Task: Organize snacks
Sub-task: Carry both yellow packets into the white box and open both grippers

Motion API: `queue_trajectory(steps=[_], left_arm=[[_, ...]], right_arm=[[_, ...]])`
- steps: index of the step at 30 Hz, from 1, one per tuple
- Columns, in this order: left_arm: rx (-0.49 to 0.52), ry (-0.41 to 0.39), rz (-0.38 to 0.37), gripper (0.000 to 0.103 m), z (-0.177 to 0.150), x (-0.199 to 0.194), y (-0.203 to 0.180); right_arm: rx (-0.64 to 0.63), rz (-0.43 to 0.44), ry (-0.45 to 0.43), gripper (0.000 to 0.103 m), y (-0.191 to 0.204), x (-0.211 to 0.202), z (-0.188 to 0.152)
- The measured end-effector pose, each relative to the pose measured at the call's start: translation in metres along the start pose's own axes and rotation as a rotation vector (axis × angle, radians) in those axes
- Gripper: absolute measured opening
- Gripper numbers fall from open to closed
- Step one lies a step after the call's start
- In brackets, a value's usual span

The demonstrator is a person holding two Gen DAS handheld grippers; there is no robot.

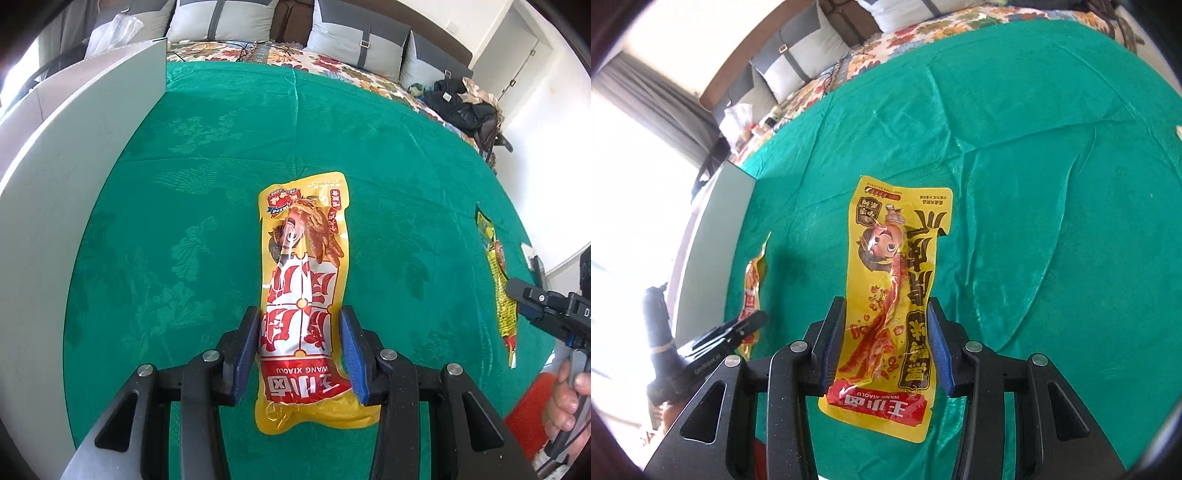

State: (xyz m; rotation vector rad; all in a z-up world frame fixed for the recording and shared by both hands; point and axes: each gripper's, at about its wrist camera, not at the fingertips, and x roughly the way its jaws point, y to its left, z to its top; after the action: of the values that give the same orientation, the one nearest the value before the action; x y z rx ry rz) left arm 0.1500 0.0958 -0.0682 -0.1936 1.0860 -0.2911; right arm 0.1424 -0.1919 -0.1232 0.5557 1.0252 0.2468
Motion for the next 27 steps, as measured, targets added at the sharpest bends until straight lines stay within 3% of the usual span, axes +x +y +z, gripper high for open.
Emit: queue_trajectory(steps=[7,10,13,16,21,26,27], left_arm=[[-0.066,-0.106,-0.087,0.042,0.0,-0.065,0.008],[-0.103,-0.163,-0.115,0.042,0.004,-0.101,0.025],[-0.14,-0.227,-0.093,0.042,0.01,-0.141,0.057],[-0.195,-0.283,-0.019,0.043,0.014,-0.179,0.106],[-0.275,-0.296,0.2,0.044,0.007,-0.209,0.195],[-0.329,-0.244,0.369,0.046,-0.01,-0.209,0.255],[-0.334,-0.233,0.398,0.047,-0.016,-0.206,0.261]], right_arm=[[-0.046,0.086,-0.028,0.044,0.042,-0.012,0.0],[-0.1,0.124,-0.03,0.044,0.08,-0.016,0.004],[-0.196,0.183,-0.029,0.044,0.139,-0.017,0.008],[-0.311,0.265,-0.012,0.044,0.214,-0.013,0.005],[-0.517,0.37,0.037,0.045,0.339,0.014,-0.027],[-0.675,0.376,0.095,0.047,0.406,0.071,-0.069],[-0.702,0.361,0.112,0.055,0.413,0.086,-0.077]])
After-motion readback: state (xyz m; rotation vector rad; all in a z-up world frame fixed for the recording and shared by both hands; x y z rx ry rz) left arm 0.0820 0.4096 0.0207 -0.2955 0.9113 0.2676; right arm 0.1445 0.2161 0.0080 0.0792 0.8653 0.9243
